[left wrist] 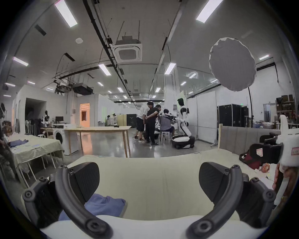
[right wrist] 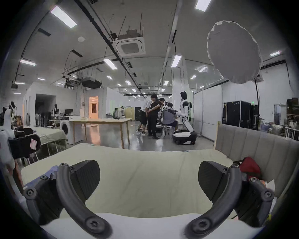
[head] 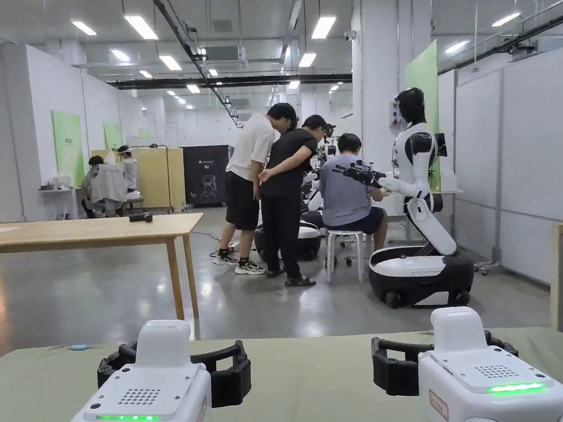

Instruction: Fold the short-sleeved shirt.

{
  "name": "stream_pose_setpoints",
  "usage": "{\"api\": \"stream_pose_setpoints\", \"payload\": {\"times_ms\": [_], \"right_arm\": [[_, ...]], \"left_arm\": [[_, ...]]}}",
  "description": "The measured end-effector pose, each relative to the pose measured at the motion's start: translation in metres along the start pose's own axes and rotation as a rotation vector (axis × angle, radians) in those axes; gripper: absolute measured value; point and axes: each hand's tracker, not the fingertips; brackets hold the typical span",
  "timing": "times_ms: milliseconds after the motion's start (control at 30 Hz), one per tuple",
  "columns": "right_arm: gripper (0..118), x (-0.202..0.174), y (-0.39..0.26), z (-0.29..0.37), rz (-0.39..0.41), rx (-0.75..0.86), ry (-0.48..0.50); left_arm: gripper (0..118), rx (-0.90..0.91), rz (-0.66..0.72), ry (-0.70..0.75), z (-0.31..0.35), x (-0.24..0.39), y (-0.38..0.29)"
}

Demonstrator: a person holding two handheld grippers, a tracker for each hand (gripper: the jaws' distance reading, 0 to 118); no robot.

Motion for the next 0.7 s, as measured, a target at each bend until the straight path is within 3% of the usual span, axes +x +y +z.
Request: {"api": "stream_pose_setpoints", "payload": {"times_ms": [67,100,167,200,333,500,700], "right_arm": [[112,-0.001,0.0,0.001,0.005,0.002,-0.001],[89,-0.001,0.0,0.003,0.01,0.002,0.006],[32,-0.004,-0.001,0.005,0.032,0.017,-0.006],[18,-0.005,-0.002,0.005,0.046,0.019,-0.032],[12,-0.003,-0.001,0.008,0.021,0.007,-0.014],[3,-0.013,-0.002,0.007,0.048,0.005,-0.019],[1,-0.084,-0.011,-0.008,0.078,0.002,0.118]], "left_arm": [[109,-0.008,0.002,-0.008,0.0,0.0,-0.001],[83,-0.01,0.008,-0.022,0.001,0.0,-0.002],[13,-0.006,0.003,-0.005,0.002,0.003,-0.003],[0,-0.005,-0.009,0.015,0.001,0.004,-0.003],[0,-0.009,0.022,-0.014,0.0,0.003,-0.003],[0,0.006,0.008,0.019,0.009,-0.007,-0.005],[0,-0.029,-0.027,0.17,0.046,-0.08,-0.023]]}}
